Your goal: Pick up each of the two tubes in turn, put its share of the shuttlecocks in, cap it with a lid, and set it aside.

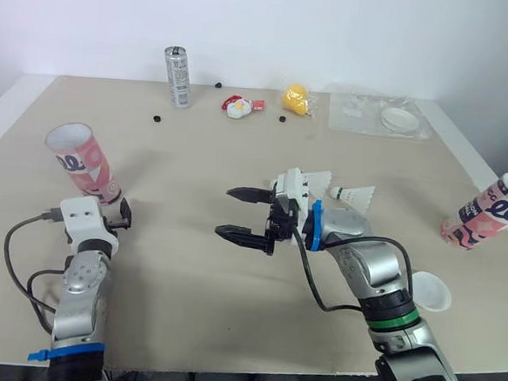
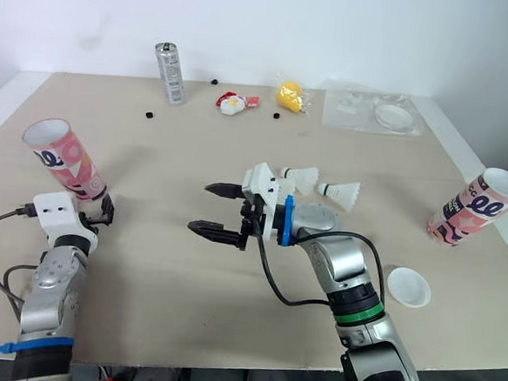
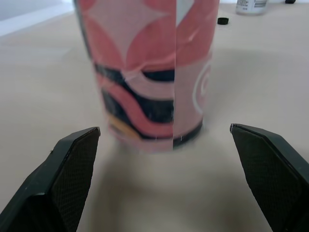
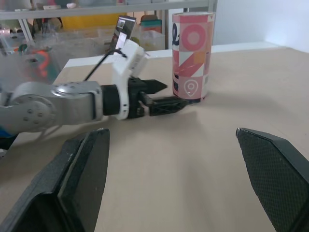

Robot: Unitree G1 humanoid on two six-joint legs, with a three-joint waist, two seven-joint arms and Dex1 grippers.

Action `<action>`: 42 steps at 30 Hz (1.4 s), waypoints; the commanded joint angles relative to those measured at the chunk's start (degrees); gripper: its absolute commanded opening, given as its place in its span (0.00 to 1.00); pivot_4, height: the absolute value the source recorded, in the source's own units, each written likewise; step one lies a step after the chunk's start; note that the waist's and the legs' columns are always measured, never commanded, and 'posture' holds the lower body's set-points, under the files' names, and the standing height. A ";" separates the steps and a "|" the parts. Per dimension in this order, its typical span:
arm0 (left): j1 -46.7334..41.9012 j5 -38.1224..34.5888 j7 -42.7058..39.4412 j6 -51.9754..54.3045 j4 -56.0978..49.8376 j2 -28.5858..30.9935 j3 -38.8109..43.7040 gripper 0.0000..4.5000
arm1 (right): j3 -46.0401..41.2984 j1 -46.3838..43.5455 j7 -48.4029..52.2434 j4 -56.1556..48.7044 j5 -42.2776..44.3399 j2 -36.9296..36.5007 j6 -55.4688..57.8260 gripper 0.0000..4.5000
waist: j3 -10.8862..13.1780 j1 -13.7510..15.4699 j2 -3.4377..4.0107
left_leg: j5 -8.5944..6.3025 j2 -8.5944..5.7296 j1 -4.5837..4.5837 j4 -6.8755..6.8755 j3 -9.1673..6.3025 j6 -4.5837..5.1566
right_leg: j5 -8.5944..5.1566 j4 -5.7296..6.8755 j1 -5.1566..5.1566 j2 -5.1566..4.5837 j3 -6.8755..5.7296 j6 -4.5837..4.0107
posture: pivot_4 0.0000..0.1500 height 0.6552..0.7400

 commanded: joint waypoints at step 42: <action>-18.73 -4.09 -1.84 -19.02 39.88 6.21 2.95 0.76 | -4.51 -1.95 -5.20 0.19 -0.54 2.54 0.15 1.00 | -0.13 -0.03 0.23 | 0.78 -0.05 0.19 -0.51 -0.13 -0.09 | 0.39 0.03 -0.03 0.02 -0.16 0.08 | 1.00 1.00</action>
